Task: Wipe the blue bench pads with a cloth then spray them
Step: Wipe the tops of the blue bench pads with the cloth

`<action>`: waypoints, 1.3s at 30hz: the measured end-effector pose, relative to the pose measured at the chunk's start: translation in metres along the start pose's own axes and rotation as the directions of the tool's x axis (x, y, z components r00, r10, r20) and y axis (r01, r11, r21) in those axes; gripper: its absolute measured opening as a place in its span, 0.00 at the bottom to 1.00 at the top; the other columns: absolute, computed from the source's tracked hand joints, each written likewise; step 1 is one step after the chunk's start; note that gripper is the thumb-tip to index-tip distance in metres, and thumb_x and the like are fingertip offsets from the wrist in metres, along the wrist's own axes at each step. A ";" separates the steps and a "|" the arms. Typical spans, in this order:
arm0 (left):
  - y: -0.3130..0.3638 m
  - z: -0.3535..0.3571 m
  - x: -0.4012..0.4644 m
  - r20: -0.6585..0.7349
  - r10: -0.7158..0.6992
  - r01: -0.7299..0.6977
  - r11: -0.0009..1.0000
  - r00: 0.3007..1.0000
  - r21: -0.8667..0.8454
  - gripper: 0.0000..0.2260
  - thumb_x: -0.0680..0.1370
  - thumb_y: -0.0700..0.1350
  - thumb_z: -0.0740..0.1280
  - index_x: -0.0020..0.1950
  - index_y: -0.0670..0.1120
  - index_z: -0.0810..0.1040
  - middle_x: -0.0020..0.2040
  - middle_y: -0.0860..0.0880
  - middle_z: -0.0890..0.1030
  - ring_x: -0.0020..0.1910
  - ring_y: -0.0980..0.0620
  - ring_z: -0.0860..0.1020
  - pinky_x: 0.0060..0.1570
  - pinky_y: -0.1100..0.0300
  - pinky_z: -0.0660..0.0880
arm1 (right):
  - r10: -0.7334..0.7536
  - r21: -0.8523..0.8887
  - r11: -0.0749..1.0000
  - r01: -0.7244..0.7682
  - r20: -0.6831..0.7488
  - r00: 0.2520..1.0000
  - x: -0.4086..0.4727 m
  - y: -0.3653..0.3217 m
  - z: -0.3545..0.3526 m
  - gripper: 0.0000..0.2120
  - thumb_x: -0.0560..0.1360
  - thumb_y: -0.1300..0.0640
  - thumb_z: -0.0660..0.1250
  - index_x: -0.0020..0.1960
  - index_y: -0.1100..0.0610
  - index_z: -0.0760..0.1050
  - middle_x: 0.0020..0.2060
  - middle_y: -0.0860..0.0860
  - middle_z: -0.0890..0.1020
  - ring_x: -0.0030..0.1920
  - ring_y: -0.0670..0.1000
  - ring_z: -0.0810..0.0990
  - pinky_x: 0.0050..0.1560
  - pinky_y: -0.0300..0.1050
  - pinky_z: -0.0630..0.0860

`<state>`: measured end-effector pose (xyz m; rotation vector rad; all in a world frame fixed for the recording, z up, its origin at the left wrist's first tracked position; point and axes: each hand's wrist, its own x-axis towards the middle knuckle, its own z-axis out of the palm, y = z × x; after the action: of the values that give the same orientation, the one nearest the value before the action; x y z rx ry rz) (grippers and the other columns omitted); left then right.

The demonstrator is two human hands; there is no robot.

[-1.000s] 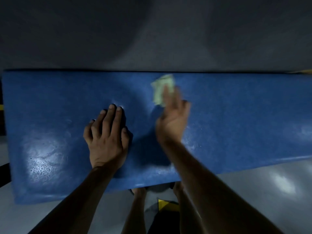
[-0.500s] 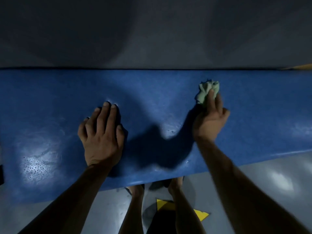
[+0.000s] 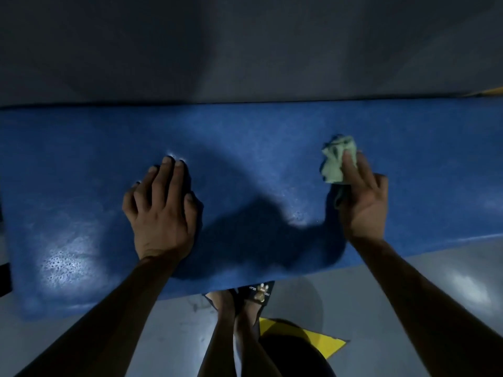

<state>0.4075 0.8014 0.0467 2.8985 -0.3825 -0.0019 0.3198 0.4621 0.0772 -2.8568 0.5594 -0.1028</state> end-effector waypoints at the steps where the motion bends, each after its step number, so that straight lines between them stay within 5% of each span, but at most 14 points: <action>1: 0.000 0.001 0.000 0.000 0.005 -0.005 1.000 1.000 0.005 0.26 0.81 0.53 0.55 0.79 0.50 0.61 0.79 0.49 0.63 0.75 0.44 0.62 0.70 0.43 0.56 | 0.068 0.007 0.998 -0.068 -0.044 0.997 -0.003 -0.002 0.001 0.29 0.74 0.63 0.56 0.76 0.54 0.68 0.76 0.56 0.68 0.49 0.61 0.73 0.53 0.41 0.64; 4: -0.001 0.000 -0.001 0.002 -0.001 0.001 1.000 1.000 0.017 0.26 0.81 0.54 0.53 0.79 0.50 0.61 0.79 0.49 0.63 0.75 0.44 0.62 0.71 0.43 0.56 | 0.234 0.192 0.961 -0.199 -0.178 0.956 -0.016 -0.062 0.031 0.27 0.74 0.67 0.59 0.73 0.61 0.71 0.73 0.61 0.70 0.51 0.57 0.71 0.54 0.44 0.68; 6: 0.000 -0.001 0.000 0.006 0.001 -0.001 1.000 1.000 0.014 0.26 0.81 0.54 0.53 0.79 0.50 0.61 0.79 0.49 0.63 0.75 0.44 0.62 0.71 0.43 0.55 | 0.196 0.305 0.942 -0.137 -0.172 0.965 -0.033 -0.125 0.043 0.28 0.73 0.67 0.57 0.72 0.60 0.72 0.73 0.59 0.72 0.50 0.55 0.70 0.51 0.48 0.71; 8: 0.000 -0.002 0.000 0.016 0.001 -0.002 1.000 1.000 0.012 0.26 0.81 0.53 0.54 0.79 0.50 0.60 0.79 0.49 0.63 0.75 0.44 0.62 0.71 0.43 0.56 | -0.038 0.238 0.970 0.043 -0.024 0.999 -0.053 -0.172 0.042 0.33 0.71 0.65 0.54 0.74 0.51 0.69 0.74 0.51 0.71 0.50 0.54 0.73 0.48 0.50 0.73; 10: 0.000 -0.002 0.000 0.023 0.009 -0.010 1.000 1.000 0.010 0.26 0.81 0.53 0.54 0.80 0.50 0.60 0.79 0.49 0.62 0.75 0.44 0.62 0.70 0.44 0.56 | -0.328 0.184 0.935 0.302 0.136 0.935 -0.064 -0.173 0.036 0.32 0.72 0.62 0.55 0.74 0.47 0.69 0.74 0.47 0.70 0.50 0.54 0.75 0.49 0.48 0.72; 12: 0.000 -0.002 -0.001 0.022 0.007 -0.007 1.000 1.000 0.010 0.26 0.81 0.53 0.53 0.80 0.50 0.60 0.79 0.49 0.62 0.74 0.44 0.62 0.70 0.44 0.56 | -0.448 0.174 0.890 0.420 0.173 0.877 -0.053 -0.134 0.026 0.30 0.72 0.61 0.57 0.74 0.47 0.70 0.71 0.50 0.74 0.46 0.55 0.77 0.46 0.45 0.70; 17: 0.003 -0.004 0.000 0.029 0.002 -0.002 1.000 1.000 -0.003 0.26 0.82 0.53 0.53 0.79 0.50 0.60 0.79 0.50 0.62 0.74 0.43 0.62 0.70 0.43 0.56 | -0.068 -0.027 0.997 0.068 0.009 0.998 -0.044 0.007 -0.008 0.27 0.76 0.62 0.58 0.75 0.52 0.69 0.75 0.54 0.69 0.45 0.57 0.71 0.44 0.51 0.74; 22: 0.003 -0.006 -0.001 0.037 0.005 -0.005 1.000 0.999 -0.002 0.26 0.82 0.54 0.52 0.79 0.49 0.60 0.79 0.49 0.62 0.74 0.43 0.62 0.70 0.43 0.57 | 0.238 0.151 0.964 -0.220 -0.112 0.965 -0.072 -0.052 0.023 0.27 0.76 0.68 0.63 0.74 0.55 0.71 0.73 0.57 0.71 0.57 0.55 0.68 0.59 0.45 0.67; 24: 0.004 -0.006 -0.001 0.036 0.012 -0.012 1.000 0.999 0.008 0.26 0.82 0.54 0.53 0.79 0.50 0.60 0.79 0.49 0.62 0.74 0.42 0.62 0.69 0.43 0.57 | 0.135 0.279 0.950 -0.140 0.037 0.990 -0.092 -0.104 0.035 0.28 0.77 0.68 0.61 0.75 0.50 0.69 0.73 0.52 0.71 0.64 0.50 0.66 0.64 0.39 0.65; 26: 0.004 -0.007 -0.001 0.037 0.008 -0.009 1.000 0.999 0.009 0.25 0.82 0.54 0.53 0.79 0.49 0.60 0.79 0.49 0.62 0.73 0.42 0.63 0.69 0.43 0.57 | -0.113 0.249 0.965 0.083 0.112 0.987 -0.113 -0.143 0.034 0.31 0.76 0.67 0.56 0.76 0.48 0.68 0.75 0.48 0.70 0.56 0.54 0.71 0.55 0.45 0.70; 30: 0.003 -0.011 0.000 0.066 0.017 -0.016 1.000 0.998 -0.019 0.26 0.82 0.55 0.53 0.79 0.49 0.59 0.79 0.48 0.62 0.73 0.41 0.62 0.68 0.42 0.58 | -0.450 0.216 0.888 0.405 0.234 0.862 -0.104 -0.104 0.017 0.24 0.77 0.60 0.63 0.72 0.46 0.73 0.69 0.48 0.76 0.48 0.54 0.77 0.43 0.43 0.69; 32: 0.005 -0.012 0.000 0.083 0.012 -0.009 0.999 0.996 -0.036 0.26 0.82 0.55 0.52 0.80 0.50 0.59 0.79 0.47 0.61 0.73 0.40 0.61 0.68 0.40 0.58 | -0.361 0.185 0.926 0.329 0.179 0.915 -0.094 -0.054 0.000 0.17 0.80 0.52 0.65 0.68 0.45 0.77 0.63 0.48 0.81 0.48 0.53 0.79 0.44 0.42 0.72; 35: 0.006 -0.011 -0.001 0.084 0.008 -0.005 0.999 0.996 -0.038 0.26 0.82 0.55 0.52 0.80 0.50 0.58 0.79 0.47 0.61 0.72 0.39 0.61 0.68 0.39 0.58 | -0.143 0.039 0.990 0.139 0.115 0.983 -0.097 0.013 -0.019 0.26 0.78 0.56 0.61 0.75 0.48 0.69 0.75 0.50 0.70 0.49 0.56 0.71 0.45 0.47 0.73; 39: 0.005 -0.010 -0.001 0.091 0.006 -0.004 1.000 0.996 -0.022 0.25 0.82 0.54 0.53 0.79 0.49 0.59 0.79 0.46 0.61 0.72 0.38 0.62 0.68 0.40 0.57 | 0.243 0.132 0.964 -0.232 -0.073 0.967 -0.118 -0.017 0.011 0.29 0.75 0.62 0.58 0.76 0.53 0.68 0.76 0.53 0.67 0.50 0.57 0.69 0.51 0.42 0.67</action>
<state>0.4054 0.7994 0.0579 2.8825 -0.4028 -0.1371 0.2178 0.5246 0.0676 -2.6534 0.8776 -0.2156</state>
